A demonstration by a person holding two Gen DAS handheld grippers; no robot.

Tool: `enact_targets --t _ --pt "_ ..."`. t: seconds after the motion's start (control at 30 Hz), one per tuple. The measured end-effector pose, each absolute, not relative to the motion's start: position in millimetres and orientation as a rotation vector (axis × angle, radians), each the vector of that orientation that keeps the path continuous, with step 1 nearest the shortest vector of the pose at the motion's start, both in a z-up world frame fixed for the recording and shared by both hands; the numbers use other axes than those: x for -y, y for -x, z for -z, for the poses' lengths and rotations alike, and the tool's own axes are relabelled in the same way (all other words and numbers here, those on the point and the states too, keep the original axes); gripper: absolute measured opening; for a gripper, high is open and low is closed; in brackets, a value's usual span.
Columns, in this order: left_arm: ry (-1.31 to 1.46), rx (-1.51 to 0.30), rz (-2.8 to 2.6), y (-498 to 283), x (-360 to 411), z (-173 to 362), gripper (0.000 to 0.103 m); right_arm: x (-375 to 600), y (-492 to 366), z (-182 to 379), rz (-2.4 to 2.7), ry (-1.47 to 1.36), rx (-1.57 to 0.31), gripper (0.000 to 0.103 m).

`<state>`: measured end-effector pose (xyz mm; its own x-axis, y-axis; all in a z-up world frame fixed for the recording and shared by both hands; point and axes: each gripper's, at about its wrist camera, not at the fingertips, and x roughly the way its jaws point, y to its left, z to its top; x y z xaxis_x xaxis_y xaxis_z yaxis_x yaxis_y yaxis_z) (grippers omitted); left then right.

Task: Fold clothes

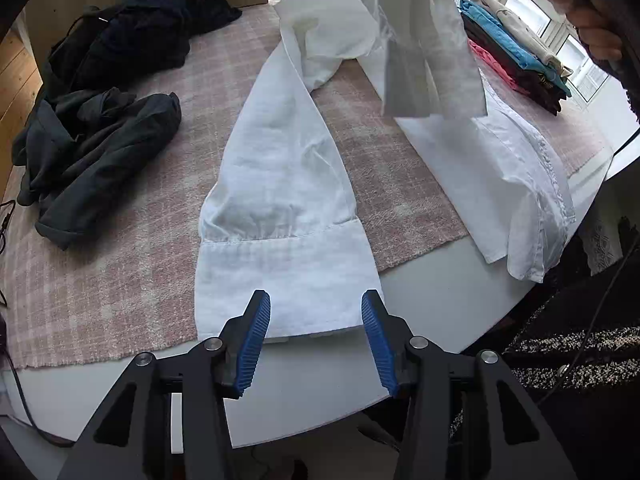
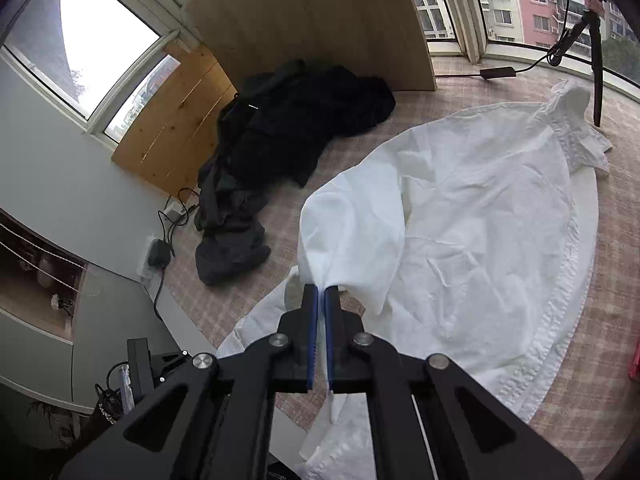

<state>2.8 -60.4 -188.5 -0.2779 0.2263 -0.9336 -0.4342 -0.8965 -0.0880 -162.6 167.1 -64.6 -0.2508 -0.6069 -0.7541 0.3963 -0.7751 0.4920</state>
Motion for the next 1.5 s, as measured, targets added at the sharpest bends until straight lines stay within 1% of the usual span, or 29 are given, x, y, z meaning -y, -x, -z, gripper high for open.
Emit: enact_targets --t 0.1,0.2,0.27,0.33,0.37,0.4,0.43,0.47,0.6,0.63,0.7,0.73,0.8,0.83,0.87,0.9,0.93,0.97,1.0,1.03,1.1,1.2,1.27,1.4,1.5 --pt "1.556 -0.272 -2.194 -2 47 193 0.047 -171 170 47 2.103 -1.348 0.241 0.004" --pt "1.541 -0.292 -2.179 -6 35 194 0.047 -166 175 47 2.100 -1.358 0.232 0.004" --pt "1.523 -0.321 -2.191 -10 31 194 0.049 -166 176 49 2.091 -1.363 0.235 0.004" --pt "1.539 -0.355 -2.207 -7 31 199 0.047 -166 177 50 2.083 -1.367 0.239 0.004" --pt "1.554 -0.345 -2.210 -2 34 200 0.034 -166 177 51 2.079 -1.369 0.240 0.004" --pt "1.558 -0.319 -2.214 2 38 198 0.024 -166 177 51 2.075 -1.371 0.242 0.004" --pt "1.577 -0.266 -2.197 7 43 196 0.000 -166 178 52 2.071 -1.373 0.244 0.004" --pt "1.589 -0.226 -2.189 13 51 192 0.001 -166 178 53 2.067 -1.376 0.246 0.004" --pt "1.585 -0.195 -2.321 39 101 160 0.001 -158 180 50 2.044 -1.385 0.238 0.004" --pt "1.586 -0.191 -2.382 47 119 151 0.006 -155 181 49 2.037 -1.387 0.235 0.004" --pt "1.633 -0.212 -2.545 64 161 142 0.022 -149 182 47 2.025 -1.392 0.229 0.004" --pt "1.663 -0.227 -2.634 71 183 139 0.033 -147 183 46 2.019 -1.394 0.226 0.004" --pt "1.735 -0.261 -2.756 77 224 138 0.036 -141 184 43 2.006 -1.399 0.218 0.004" --pt "1.786 -0.248 -2.787 80 243 141 0.036 -135 185 43 2.002 -1.401 0.203 0.004" --pt "1.805 -0.169 -2.788 80 257 141 0.036 -129 185 42 1.997 -1.399 0.182 0.004" --pt "1.771 -0.019 -2.732 76 262 140 0.036 -124 186 40 1.993 -1.396 0.164 0.004" --pt "1.714 0.137 -2.642 71 263 141 0.040 -121 186 38 1.992 -1.391 0.157 0.004" --pt "1.661 0.251 -2.546 67 259 142 0.051 -118 187 36 1.992 -1.387 0.151 0.004" --pt "1.631 0.298 -2.471 63 248 146 0.057 -117 188 34 1.994 -1.386 0.149 0.004" --pt "1.615 0.316 -2.417 58 234 150 0.060 -117 188 33 1.999 -1.385 0.143 0.004" --pt "1.593 0.337 -2.322 49 209 157 0.060 -118 188 31 2.007 -1.390 0.132 0.004" --pt "1.597 0.295 -2.258 31 175 162 0.060 -121 187 34 2.015 -1.411 0.109 0.004" --pt "1.586 0.212 -2.244 19 148 160 0.060 -124 186 39 2.018 -1.432 0.097 0.004" --pt "1.522 -0.116 -2.199 -4 85 164 0.060 -132 188 53 2.023 -1.477 0.102 0.004" --pt "1.516 -0.289 -2.131 -8 52 179 0.060 -138 190 60 2.026 -1.499 0.117 0.004"
